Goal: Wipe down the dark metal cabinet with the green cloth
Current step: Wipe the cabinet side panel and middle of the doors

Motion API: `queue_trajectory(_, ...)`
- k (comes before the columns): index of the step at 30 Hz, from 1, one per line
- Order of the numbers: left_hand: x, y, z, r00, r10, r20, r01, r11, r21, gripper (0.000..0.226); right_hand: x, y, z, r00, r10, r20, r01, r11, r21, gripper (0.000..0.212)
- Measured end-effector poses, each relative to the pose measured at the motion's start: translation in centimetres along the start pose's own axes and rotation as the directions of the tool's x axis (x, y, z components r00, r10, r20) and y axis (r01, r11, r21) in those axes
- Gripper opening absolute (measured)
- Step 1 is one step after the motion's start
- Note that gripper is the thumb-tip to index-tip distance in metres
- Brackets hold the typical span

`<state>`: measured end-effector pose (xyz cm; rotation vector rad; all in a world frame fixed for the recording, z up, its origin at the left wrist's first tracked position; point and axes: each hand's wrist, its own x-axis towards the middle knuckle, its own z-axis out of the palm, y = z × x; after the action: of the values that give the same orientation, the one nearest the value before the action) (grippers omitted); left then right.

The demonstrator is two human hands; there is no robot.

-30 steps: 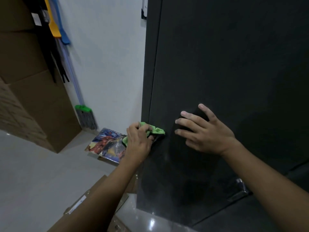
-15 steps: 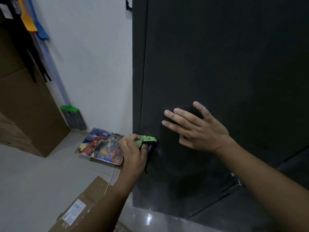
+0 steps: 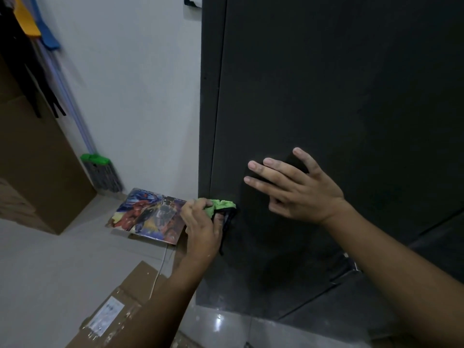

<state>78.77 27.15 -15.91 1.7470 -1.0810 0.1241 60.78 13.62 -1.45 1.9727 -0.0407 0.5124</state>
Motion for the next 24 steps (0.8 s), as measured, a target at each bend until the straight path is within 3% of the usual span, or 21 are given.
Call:
queue_trajectory(10, -2.0, 0.7, 1.9, 1.000, 0.024, 0.018, -0.023, 0.999, -0.045, 0.038, 0.2, -0.2, 0.0, 1.000, 0.019, -0.001, -0.019, 1.000, 0.011, 0.061)
queue_trajectory(14, -2.2, 1.2, 2.0, 1.000, 0.024, -0.017, -0.023, 1.000, 0.020, 0.038, 0.2, -0.4, 0.0, 0.999, 0.031, -0.007, -0.031, 0.999, 0.020, 0.060)
queue_trajectory(24, -3.1, 1.6, 3.8, 0.995, 0.066, -0.078, -0.068, 0.997, -0.028, 0.039, 0.3, -0.7, 0.0, 0.999, 0.044, 0.003, -0.044, 0.999, -0.001, 0.060)
